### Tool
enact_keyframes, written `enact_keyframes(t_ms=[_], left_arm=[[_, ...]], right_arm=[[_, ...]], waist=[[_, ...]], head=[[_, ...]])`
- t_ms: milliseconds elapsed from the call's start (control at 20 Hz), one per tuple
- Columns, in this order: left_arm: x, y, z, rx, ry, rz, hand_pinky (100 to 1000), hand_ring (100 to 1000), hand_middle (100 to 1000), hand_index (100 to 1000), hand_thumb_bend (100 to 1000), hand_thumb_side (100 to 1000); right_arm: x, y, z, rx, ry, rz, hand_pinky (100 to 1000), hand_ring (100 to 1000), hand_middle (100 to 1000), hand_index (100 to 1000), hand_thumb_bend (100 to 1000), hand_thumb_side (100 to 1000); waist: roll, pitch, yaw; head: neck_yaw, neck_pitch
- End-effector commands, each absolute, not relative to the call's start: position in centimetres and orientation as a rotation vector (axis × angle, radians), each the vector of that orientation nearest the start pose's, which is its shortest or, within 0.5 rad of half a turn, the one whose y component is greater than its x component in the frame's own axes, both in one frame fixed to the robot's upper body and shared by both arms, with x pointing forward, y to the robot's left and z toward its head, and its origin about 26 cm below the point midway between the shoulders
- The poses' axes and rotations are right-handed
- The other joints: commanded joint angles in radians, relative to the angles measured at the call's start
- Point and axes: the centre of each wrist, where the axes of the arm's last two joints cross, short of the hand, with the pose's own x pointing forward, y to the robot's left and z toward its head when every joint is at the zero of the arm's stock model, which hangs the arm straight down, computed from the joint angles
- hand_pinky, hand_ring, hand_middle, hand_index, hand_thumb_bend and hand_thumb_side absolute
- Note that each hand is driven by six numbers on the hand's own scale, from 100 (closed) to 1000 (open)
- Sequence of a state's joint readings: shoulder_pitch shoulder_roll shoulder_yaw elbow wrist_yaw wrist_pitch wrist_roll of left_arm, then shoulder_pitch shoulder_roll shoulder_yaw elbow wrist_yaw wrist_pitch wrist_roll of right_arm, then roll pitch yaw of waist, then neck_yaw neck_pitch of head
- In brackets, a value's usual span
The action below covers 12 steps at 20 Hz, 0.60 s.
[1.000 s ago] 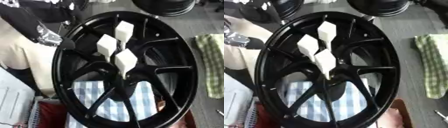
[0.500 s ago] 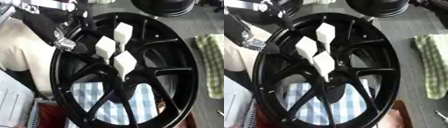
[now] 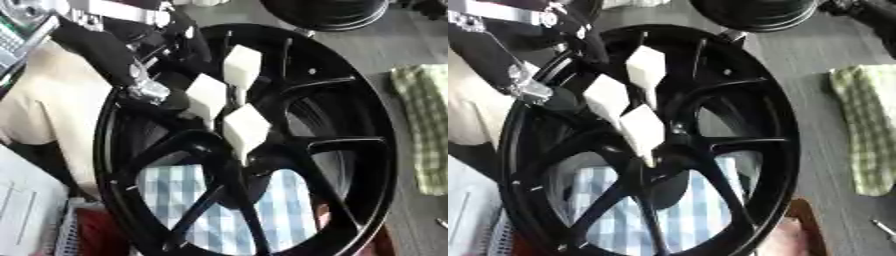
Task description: Pull the pin out of the wheel hub.
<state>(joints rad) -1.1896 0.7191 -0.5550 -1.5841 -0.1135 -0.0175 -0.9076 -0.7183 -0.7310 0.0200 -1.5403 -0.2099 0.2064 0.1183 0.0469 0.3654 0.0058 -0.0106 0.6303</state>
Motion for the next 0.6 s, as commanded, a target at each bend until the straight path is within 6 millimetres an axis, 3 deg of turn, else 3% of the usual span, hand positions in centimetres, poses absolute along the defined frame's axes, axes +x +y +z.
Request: enact_keyframes(t_ms=[50, 600], left_arm=[[36.7, 16.6, 38.0, -0.378, 2.08, 2.923, 837, 822, 814, 884, 517, 600], [37.9, 16.5, 38.0, -0.415, 2.112, 2.954, 834, 820, 792, 860, 448, 557]], right_arm=[[37.8, -33.8, 31.1, -0.373, -1.992, 0.565, 839, 716, 675, 712, 129, 521], [37.9, -33.3, 31.0, -0.362, -1.989, 0.583, 841, 717, 676, 711, 121, 526]], waist=[[0.002, -0.017, -0.003], [0.018, -0.008, -0.019]], head=[[0.007, -0.003], [0.024, -0.012]])
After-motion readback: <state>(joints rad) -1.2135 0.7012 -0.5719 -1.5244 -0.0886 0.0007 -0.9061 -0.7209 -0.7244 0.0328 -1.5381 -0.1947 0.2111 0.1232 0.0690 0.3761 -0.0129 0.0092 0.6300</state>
